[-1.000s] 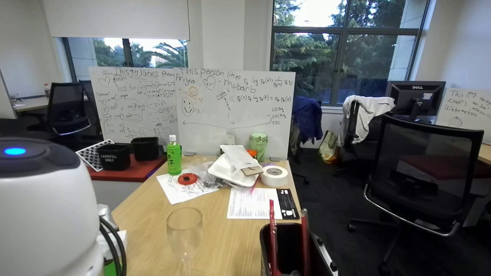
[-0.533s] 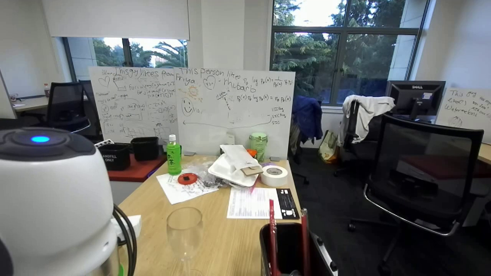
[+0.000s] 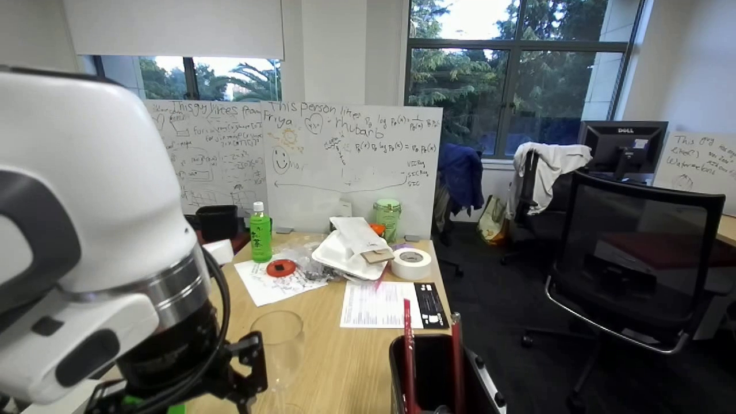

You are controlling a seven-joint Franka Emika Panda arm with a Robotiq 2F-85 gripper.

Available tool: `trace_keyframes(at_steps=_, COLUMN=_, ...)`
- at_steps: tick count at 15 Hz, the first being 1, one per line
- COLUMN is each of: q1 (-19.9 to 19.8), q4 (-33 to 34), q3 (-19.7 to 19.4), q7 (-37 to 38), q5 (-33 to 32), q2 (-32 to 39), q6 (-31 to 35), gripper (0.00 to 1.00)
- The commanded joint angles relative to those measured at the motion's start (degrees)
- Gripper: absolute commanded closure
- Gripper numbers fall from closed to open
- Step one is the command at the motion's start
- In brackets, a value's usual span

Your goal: Pick up the bowl and put it on the right side of the table

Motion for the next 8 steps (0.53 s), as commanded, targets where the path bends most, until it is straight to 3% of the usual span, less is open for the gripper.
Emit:
trace_keyframes(at_steps=1, q1=-0.5, q4=-0.4, q3=1.5, q7=-4.1, q5=0.7, q2=-5.5, q6=-0.8, gripper=0.0)
trace_keyframes(at_steps=3, q1=0.0, q4=-0.6, q3=3.4, q7=-14.6, q5=8.4, q2=-9.4, q6=-2.3, gripper=0.0)
trace_keyframes(at_steps=4, q1=-1.0, q4=0.3, q3=3.2, q7=-7.7, q5=4.1, q2=-6.8, q6=-0.6, gripper=0.02)
trace_keyframes(at_steps=8, q1=-0.9, q4=-0.4, q3=4.4, q7=-13.0, q5=7.5, q2=-9.5, q6=-2.1, gripper=0.0)
